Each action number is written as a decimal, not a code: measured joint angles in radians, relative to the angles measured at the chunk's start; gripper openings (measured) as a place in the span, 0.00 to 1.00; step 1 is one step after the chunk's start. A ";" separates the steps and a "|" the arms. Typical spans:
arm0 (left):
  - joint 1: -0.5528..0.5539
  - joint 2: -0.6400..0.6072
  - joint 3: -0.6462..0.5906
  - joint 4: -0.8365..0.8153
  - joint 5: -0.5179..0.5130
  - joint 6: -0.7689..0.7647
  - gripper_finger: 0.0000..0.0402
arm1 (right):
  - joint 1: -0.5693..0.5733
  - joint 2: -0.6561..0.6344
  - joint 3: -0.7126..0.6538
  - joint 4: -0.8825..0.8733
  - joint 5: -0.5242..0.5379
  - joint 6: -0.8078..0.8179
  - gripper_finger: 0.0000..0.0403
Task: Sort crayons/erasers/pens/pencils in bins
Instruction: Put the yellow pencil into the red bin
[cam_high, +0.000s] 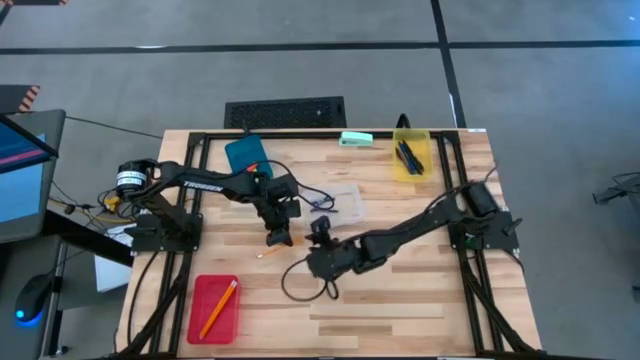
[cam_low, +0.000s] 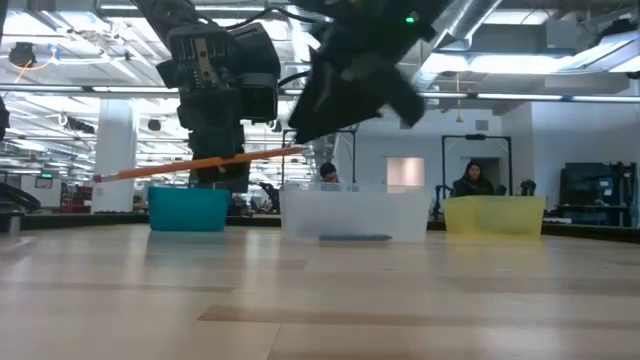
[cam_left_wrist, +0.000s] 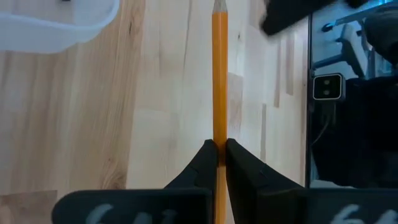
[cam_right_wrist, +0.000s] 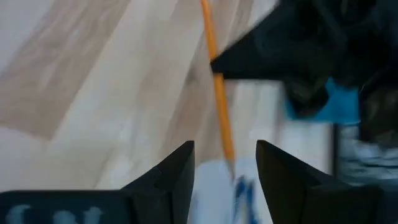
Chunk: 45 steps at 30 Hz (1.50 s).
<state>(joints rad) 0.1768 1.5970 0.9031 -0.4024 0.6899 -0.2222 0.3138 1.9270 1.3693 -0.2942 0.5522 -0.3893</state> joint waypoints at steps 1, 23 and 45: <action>0.000 0.000 0.000 0.001 0.001 0.000 0.01 | 0.006 0.024 0.024 0.007 0.038 -0.024 0.45; 0.000 0.000 0.000 0.036 0.049 -0.029 0.01 | 0.037 0.192 0.143 0.015 0.313 -0.225 0.24; 0.002 -0.005 0.000 0.055 0.013 -0.042 0.21 | 0.037 0.190 0.143 0.014 0.309 -0.236 0.07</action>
<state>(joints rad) 0.1787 1.5925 0.9035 -0.3475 0.7033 -0.2640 0.3508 2.1170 1.5120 -0.2802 0.8611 -0.6254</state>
